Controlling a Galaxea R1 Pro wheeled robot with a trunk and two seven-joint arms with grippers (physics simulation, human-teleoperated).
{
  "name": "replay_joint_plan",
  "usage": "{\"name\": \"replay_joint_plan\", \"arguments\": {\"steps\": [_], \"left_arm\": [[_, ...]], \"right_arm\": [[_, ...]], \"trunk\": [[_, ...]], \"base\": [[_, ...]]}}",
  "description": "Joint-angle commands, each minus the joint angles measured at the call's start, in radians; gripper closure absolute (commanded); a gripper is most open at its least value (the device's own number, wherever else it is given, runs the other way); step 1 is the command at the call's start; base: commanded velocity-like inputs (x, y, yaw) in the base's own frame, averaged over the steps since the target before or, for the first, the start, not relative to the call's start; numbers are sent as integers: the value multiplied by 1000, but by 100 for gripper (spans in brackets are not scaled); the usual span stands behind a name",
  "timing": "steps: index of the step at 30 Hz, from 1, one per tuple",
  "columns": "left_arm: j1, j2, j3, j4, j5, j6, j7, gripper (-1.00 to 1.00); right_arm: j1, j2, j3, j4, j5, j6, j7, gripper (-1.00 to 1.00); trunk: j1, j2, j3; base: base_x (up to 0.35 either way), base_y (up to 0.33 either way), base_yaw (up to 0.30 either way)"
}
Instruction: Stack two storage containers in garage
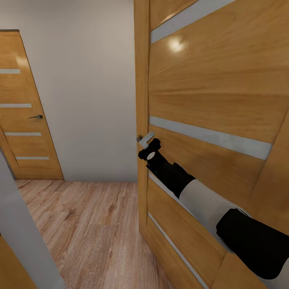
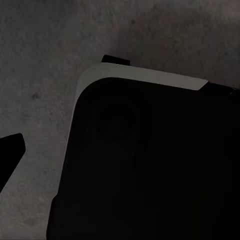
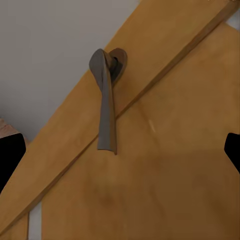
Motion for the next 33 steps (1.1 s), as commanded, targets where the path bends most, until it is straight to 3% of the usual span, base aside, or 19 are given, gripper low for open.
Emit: {"name": "replay_joint_plan", "arguments": {"steps": [1, 10, 17, 28, 33], "left_arm": [[0, 1, 4, -1, 2, -2, 0, -100], [0, 0, 4, -1, 2, -2, 0, -100], [0, 0, 4, -2, 2, -2, 0, -100], [0, 4, 4, -1, 4, -2, 1, -100], [0, 6, 3, -1, 4, 0, 1, -100]], "right_arm": [[-1, 0, 4, -1, 4, 7, -4, -100], [-1, 0, 3, 0, 0, 8, -4, -100], [-1, 0, 3, 0, -36, 4, -5, -100], [-1, 0, 2, -3, -40, 8, -3, -100], [-1, 0, 3, -3, -39, 8, -5, -100]], "trunk": [[0, -1, -1], [0, -1, -1], [0, -1, -1], [0, -1, -1], [0, -1, -1]], "base": [[0, 0, 3], [0, 0, 41], [0, 0, 146], [6, 0, 6], [207, 0, 0]]}}
